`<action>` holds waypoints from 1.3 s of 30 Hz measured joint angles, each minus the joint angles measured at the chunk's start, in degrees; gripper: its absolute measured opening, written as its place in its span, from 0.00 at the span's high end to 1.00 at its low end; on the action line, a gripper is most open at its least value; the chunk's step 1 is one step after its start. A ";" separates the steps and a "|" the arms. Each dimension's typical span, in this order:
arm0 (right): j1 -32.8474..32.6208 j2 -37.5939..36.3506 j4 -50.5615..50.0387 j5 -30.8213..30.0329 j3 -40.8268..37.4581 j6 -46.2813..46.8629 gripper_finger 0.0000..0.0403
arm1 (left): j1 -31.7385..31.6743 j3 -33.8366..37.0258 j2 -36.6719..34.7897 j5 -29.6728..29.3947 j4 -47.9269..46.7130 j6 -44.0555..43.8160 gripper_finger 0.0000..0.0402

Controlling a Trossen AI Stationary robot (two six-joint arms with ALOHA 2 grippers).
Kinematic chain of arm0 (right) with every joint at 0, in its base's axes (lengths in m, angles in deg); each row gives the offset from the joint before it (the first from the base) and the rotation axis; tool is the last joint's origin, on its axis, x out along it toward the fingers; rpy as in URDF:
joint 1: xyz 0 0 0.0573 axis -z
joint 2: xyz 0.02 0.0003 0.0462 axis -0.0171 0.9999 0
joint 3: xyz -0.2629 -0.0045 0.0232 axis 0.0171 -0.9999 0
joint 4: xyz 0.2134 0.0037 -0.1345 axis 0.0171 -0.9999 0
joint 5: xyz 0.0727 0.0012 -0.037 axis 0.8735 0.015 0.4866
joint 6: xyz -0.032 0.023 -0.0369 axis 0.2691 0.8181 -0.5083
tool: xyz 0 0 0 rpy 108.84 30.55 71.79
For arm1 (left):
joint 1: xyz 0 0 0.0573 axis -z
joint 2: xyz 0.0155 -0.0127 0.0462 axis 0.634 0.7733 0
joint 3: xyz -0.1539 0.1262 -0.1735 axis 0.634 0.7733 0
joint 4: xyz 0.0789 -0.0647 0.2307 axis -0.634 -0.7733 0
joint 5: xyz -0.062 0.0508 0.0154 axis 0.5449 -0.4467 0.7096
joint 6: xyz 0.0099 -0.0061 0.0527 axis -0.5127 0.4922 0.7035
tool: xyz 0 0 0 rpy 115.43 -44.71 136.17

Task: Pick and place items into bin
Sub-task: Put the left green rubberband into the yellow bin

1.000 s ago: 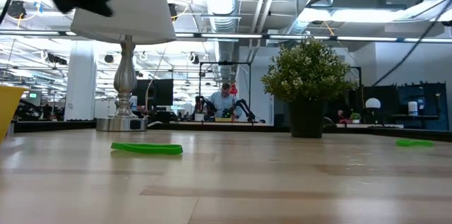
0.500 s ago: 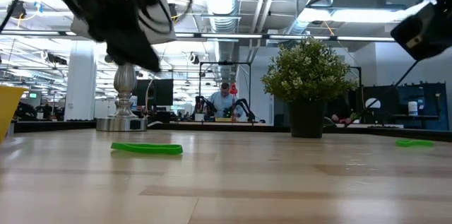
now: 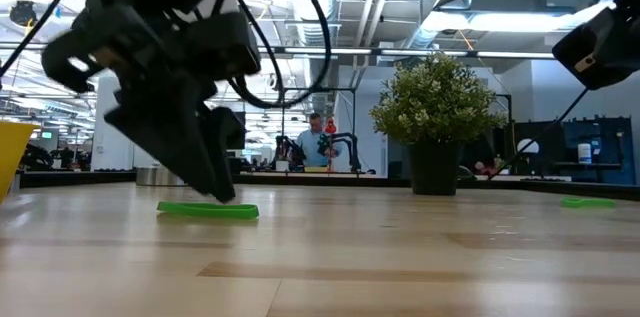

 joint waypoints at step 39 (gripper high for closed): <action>0.00 0.02 0.18 0.02 0.00 3.94 0.69 | 3.75 -3.31 1.14 -12.67 -10.38 1.12 0.99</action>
